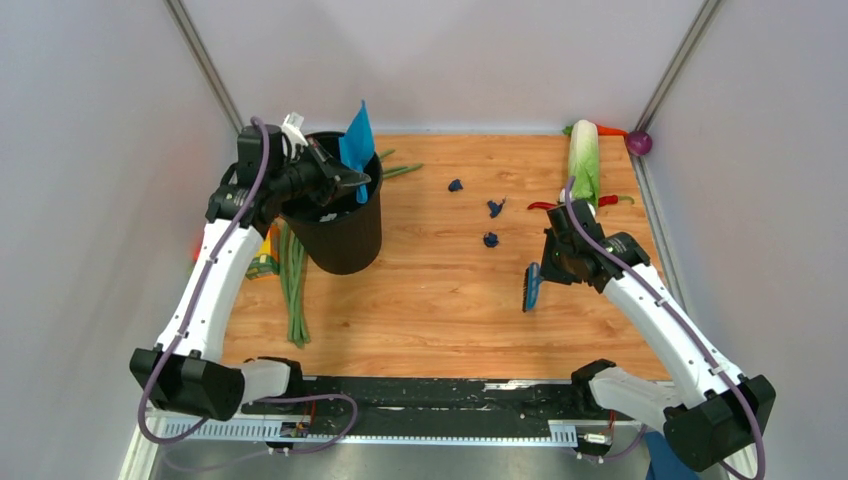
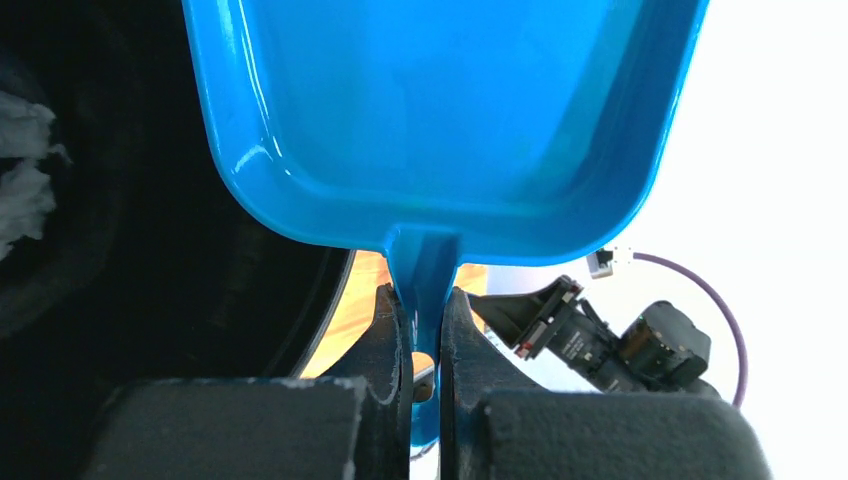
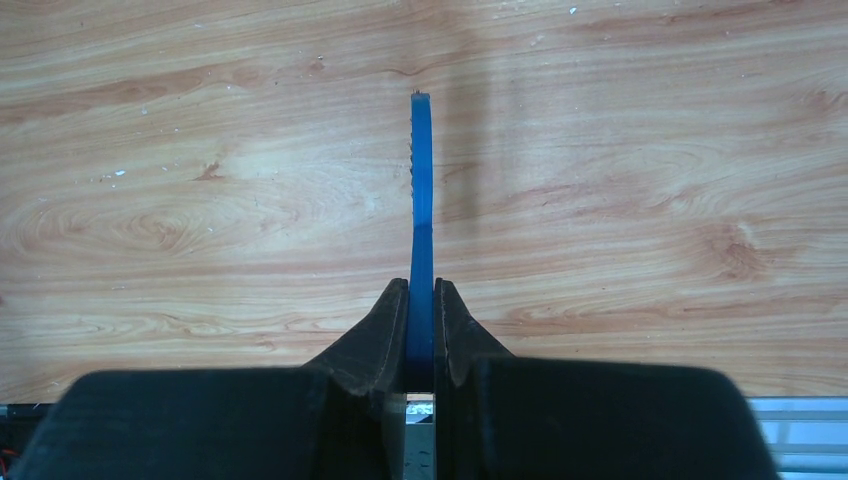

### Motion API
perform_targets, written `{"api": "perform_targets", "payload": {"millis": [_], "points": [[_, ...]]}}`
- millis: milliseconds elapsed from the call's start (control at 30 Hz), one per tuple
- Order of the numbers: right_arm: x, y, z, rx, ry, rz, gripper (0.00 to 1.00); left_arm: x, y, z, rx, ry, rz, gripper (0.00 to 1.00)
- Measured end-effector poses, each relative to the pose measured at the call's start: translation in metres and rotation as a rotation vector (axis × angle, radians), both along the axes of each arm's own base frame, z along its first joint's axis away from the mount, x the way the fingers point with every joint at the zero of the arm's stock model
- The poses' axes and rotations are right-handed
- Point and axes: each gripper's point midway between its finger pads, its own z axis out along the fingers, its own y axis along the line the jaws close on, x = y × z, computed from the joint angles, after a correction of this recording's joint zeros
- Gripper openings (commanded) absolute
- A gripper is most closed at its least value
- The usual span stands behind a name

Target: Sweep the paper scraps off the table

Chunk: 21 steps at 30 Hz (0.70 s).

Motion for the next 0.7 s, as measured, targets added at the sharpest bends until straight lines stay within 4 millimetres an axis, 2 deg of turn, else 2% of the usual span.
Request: {"api": "perform_targets", "payload": {"millis": [200,333,467,600,700], "points": [[0.000,-0.001,0.000,-0.002,0.001,-0.002,0.00,0.000,0.003,0.005,-0.142,-0.011,0.029,0.00],[0.000,-0.001,0.000,-0.002,0.001,-0.002,0.00,-0.001,0.005,0.018,-0.130,-0.046,0.020,0.00],[0.003,0.000,0.002,-0.006,0.002,0.002,0.00,-0.008,0.005,0.040,-0.062,-0.114,-0.013,0.00],[0.024,0.007,0.024,0.005,-0.035,0.006,0.00,-0.018,0.003,0.055,0.077,-0.173,-0.043,0.00],[0.048,0.018,0.046,0.022,-0.084,0.014,0.00,-0.028,-0.014,0.057,0.243,-0.203,-0.111,0.00]]}}
